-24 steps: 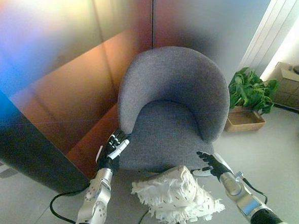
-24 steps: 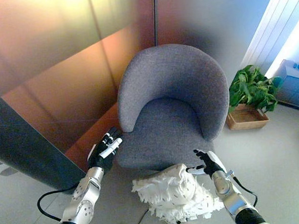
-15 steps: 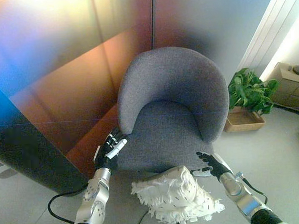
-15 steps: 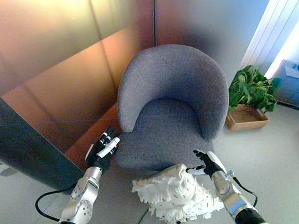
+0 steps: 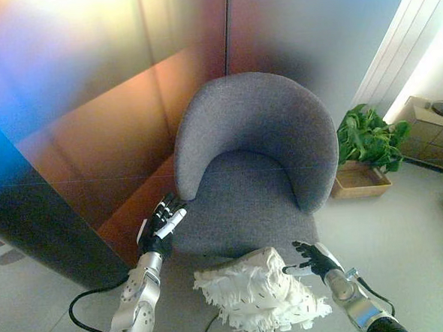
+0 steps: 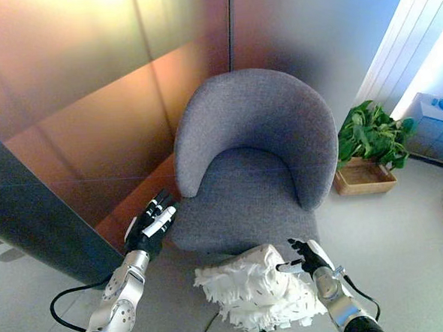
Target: Pick up the pillow and put it on the sofa.
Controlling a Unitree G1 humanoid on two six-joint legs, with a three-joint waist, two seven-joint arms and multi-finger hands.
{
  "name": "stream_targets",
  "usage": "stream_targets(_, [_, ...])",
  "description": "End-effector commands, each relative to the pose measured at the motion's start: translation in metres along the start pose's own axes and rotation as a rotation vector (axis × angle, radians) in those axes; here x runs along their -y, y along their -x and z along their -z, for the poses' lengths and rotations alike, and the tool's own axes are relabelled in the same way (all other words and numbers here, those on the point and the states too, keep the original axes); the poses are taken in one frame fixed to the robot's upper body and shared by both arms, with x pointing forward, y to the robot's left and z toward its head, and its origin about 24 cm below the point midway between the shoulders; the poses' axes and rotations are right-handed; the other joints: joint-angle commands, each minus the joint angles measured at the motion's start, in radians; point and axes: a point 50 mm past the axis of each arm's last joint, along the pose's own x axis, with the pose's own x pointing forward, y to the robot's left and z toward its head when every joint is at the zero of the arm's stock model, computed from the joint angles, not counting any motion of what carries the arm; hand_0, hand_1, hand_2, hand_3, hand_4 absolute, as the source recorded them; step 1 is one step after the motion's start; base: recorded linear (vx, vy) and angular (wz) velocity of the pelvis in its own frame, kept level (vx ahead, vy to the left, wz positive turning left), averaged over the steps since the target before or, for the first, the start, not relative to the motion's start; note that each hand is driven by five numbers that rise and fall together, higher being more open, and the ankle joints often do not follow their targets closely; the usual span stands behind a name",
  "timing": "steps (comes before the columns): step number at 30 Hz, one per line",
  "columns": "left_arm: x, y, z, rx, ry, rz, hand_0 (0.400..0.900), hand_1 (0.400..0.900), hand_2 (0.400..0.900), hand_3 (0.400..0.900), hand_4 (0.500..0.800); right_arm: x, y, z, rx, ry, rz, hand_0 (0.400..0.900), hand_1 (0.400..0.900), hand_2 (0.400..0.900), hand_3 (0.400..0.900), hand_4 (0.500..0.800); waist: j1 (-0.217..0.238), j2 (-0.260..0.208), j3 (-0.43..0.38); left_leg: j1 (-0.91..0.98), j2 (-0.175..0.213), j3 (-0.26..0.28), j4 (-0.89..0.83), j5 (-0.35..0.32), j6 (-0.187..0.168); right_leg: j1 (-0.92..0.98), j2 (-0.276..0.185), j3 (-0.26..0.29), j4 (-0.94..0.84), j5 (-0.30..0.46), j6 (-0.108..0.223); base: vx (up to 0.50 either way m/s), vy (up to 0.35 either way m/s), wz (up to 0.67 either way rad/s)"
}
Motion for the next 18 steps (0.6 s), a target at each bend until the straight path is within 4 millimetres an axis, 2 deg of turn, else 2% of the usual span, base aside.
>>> stream_targets(1, [0.026, -0.014, -0.042, 0.217, -0.055, 0.156, 0.900, 0.900, 0.900, 0.900, 0.800, 0.033, -0.014, -0.032, 0.096, 0.069, 0.116, 0.900, 0.900, 0.900, 0.900, 0.800, 0.021, 0.022, -0.002, -0.041, 0.005, -0.037, 0.005, 0.004, -0.006, 0.107, -0.069, -0.017, 0.005, -0.070, 0.110, 0.00, 0.000, 0.00])
stream_targets(3, [0.031, -0.017, -0.047, 0.238, -0.052, 0.173, 0.900, 0.900, 0.900, 0.900, 0.800, 0.037, -0.017, -0.037, 0.098, 0.074, 0.124, 0.900, 0.900, 0.900, 0.900, 0.800, 0.028, 0.027, 0.018, -0.056, 0.001, -0.041, 0.014, 0.003, -0.004, 0.090, -0.072, -0.010, 0.008, -0.067, 0.109, -0.04, 0.006, -0.01])
stream_targets(7, [0.048, -0.030, -0.068, 0.310, -0.043, 0.209, 0.900, 0.900, 0.900, 0.900, 0.800, 0.058, -0.028, -0.060, 0.114, 0.075, 0.173, 0.900, 0.900, 0.900, 0.900, 0.800, 0.036, 0.037, 0.082, -0.096, -0.004, -0.048, 0.031, 0.007, -0.002, 0.047, -0.079, 0.001, 0.021, -0.059, 0.108, -0.14, 0.002, -0.01])
stream_targets(10, [0.057, -0.034, -0.078, 0.345, -0.039, 0.225, 0.900, 0.900, 0.900, 0.900, 0.800, 0.070, -0.033, -0.069, 0.110, 0.067, 0.208, 0.900, 0.900, 0.900, 0.900, 0.800, 0.038, 0.044, 0.119, -0.116, -0.008, -0.055, 0.039, 0.009, -0.001, 0.030, -0.082, 0.007, 0.023, -0.054, 0.108, -0.10, 0.004, 0.03])
stream_targets(18, [0.068, -0.040, -0.093, 0.403, -0.026, 0.249, 0.900, 0.900, 0.900, 0.900, 0.800, 0.090, -0.038, -0.082, 0.090, 0.069, 0.254, 0.900, 0.900, 0.900, 0.900, 0.800, 0.041, 0.064, 0.194, -0.172, -0.023, -0.073, 0.075, 0.005, 0.001, -0.018, -0.098, 0.019, 0.044, -0.052, 0.111, -0.06, 0.013, 0.04])
